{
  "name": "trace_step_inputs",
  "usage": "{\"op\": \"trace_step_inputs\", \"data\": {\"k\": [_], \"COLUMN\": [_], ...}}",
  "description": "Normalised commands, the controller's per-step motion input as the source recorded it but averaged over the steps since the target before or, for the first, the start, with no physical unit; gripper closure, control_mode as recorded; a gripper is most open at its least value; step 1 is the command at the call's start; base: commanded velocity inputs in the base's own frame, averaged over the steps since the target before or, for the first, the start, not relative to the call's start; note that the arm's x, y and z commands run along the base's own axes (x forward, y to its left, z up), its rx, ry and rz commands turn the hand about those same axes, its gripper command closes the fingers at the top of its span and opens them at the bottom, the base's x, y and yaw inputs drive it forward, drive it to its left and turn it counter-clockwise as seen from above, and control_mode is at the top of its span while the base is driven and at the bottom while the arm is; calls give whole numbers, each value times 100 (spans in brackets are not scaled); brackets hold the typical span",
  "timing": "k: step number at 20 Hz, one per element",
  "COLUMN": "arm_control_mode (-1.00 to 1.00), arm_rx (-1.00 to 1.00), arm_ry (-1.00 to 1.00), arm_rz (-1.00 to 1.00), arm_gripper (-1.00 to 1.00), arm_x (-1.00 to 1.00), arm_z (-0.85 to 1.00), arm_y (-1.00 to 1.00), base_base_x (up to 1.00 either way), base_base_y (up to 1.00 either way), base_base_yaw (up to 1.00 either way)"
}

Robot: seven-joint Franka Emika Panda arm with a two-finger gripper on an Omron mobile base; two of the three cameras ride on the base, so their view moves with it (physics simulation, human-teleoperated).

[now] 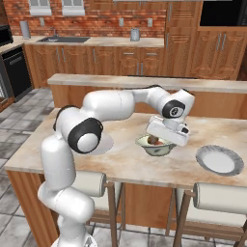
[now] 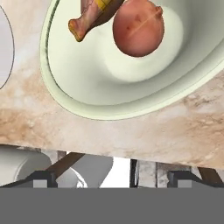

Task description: Pick the chicken drumstick and onion from their plates and place them in the bowl. Then put the bowl in the fridge.

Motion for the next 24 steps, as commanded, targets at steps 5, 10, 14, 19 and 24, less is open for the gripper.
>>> {"op": "trace_step_inputs", "data": {"k": [5, 10, 14, 19, 24], "arm_control_mode": [-100, -100, -100, -100, -100], "arm_rx": [0, 0, 0, -1, -3], "arm_ry": [-3, 0, 1, 9, 18], "arm_rz": [-24, -31, -32, -34, -29], "arm_gripper": [-100, -100, -100, -100, -100], "arm_x": [5, 1, 26, 41, 37], "arm_z": [0, -4, -8, -16, -26], "arm_y": [7, 0, 0, 0, -4], "base_base_x": [0, 0, 0, 0, 0], "base_base_y": [0, 0, 0, 0, 0], "base_base_yaw": [0, 0, 0, 0, 0]}}
